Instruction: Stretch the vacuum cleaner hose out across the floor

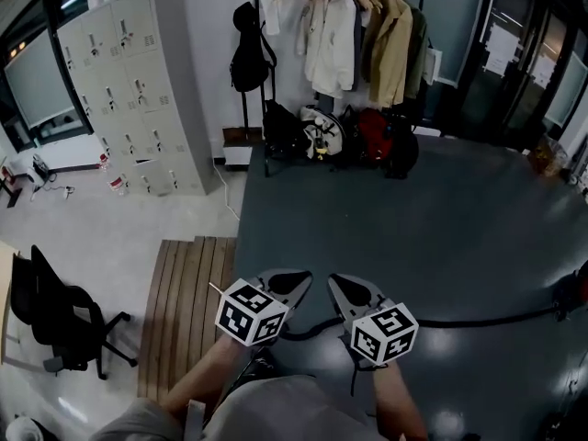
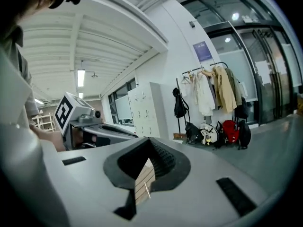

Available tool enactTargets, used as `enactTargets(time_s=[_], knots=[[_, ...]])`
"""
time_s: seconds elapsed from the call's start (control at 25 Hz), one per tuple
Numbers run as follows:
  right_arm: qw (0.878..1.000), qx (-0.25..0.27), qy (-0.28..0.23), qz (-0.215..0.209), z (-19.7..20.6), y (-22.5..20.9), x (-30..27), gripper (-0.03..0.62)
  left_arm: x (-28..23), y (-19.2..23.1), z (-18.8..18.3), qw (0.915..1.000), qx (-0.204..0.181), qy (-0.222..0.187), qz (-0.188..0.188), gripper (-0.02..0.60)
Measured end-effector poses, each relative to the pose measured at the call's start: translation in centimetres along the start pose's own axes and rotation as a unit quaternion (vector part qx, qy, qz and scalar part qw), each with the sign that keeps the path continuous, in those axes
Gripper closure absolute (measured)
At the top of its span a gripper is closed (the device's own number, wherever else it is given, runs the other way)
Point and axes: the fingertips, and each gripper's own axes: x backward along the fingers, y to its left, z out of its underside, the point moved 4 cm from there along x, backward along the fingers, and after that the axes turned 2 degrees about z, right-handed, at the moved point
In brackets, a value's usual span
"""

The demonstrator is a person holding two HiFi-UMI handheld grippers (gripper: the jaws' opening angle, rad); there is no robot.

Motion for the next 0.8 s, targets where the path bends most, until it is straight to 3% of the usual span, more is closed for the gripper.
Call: enactTargets(time_s=[0.28, 0.8], knots=[[0.999, 0.011, -0.043, 0.007, -1.3, -0.1, 4.4, 0.588, -0.4, -4.5, -1.8, 0.9992, -0.027, -0.028, 0.009, 0.574], [0.997, 0.018, -0.068, 0.039, -1.9, -1.1, 8.5, 0.588, -1.4, -8.4, -3.0, 0.9972, -0.044, -0.054, 0.025, 0.574]])
